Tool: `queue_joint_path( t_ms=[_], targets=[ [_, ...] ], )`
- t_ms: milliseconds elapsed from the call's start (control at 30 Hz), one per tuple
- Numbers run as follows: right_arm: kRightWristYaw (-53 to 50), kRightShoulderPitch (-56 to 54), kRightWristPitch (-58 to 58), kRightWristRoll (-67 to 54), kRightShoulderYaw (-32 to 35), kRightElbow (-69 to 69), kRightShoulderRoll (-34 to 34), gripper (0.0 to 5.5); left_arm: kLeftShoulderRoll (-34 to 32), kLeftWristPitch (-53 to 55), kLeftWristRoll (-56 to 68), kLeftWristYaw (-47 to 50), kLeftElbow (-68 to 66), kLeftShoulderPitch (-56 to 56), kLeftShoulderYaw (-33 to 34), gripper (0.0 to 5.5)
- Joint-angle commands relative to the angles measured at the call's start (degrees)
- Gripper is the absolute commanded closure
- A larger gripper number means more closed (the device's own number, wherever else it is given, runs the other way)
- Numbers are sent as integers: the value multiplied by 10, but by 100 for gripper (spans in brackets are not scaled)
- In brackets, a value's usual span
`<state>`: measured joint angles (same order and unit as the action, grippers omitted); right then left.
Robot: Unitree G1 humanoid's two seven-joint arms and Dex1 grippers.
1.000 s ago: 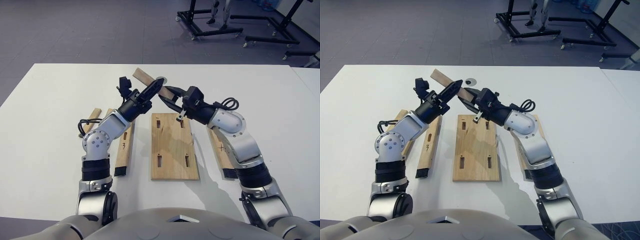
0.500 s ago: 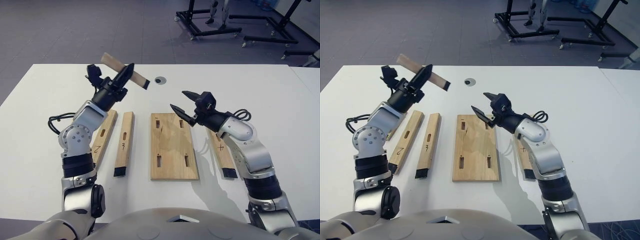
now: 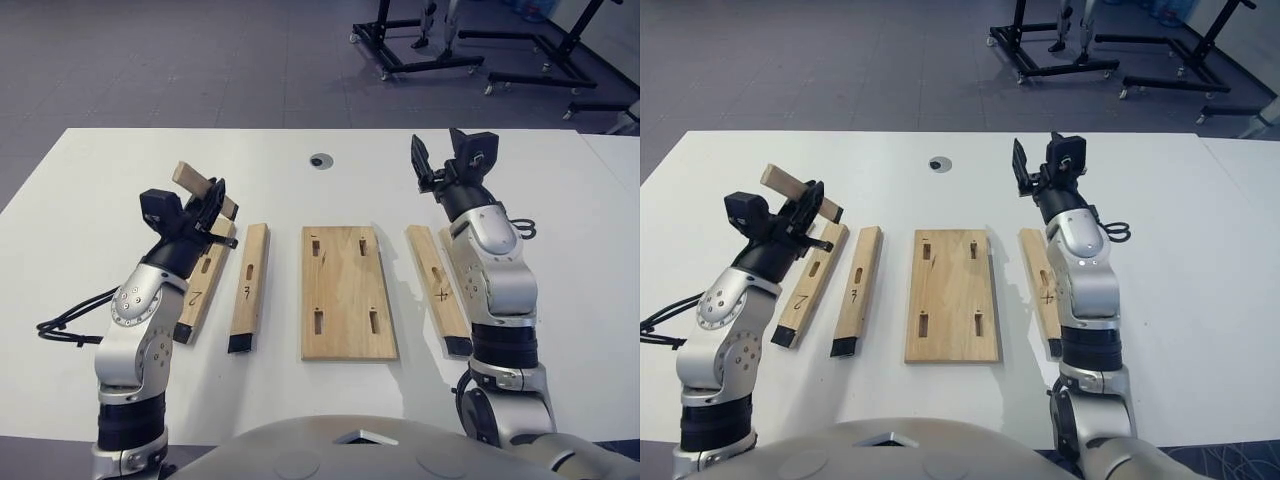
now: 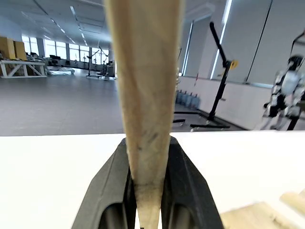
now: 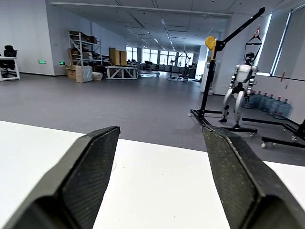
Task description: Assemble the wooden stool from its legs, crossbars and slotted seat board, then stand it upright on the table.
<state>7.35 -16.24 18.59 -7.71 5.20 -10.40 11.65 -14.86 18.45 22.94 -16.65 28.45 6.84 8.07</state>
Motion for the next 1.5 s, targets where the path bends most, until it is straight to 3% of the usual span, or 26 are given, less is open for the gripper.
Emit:
queue_joint_path(
  t_ms=[33, 400, 1100, 1500],
  targets=[
    [7, 5, 5, 9, -2, -7, 12, 231, -22, -2, 1, -26, -9, 60, 22, 511],
    [-29, 15, -6, 38, -37, -24, -30, 231, -54, 12, 41, -52, -123, -3, 97, 511],
    [-47, 54, -13, 55, -30, -46, -41, 231, -59, 49, 23, -64, -96, 32, 55, 511],
    [-50, 69, -9, 58, -35, -60, -47, 231, -72, 68, 27, -64, -90, 35, 62, 511]
  ],
)
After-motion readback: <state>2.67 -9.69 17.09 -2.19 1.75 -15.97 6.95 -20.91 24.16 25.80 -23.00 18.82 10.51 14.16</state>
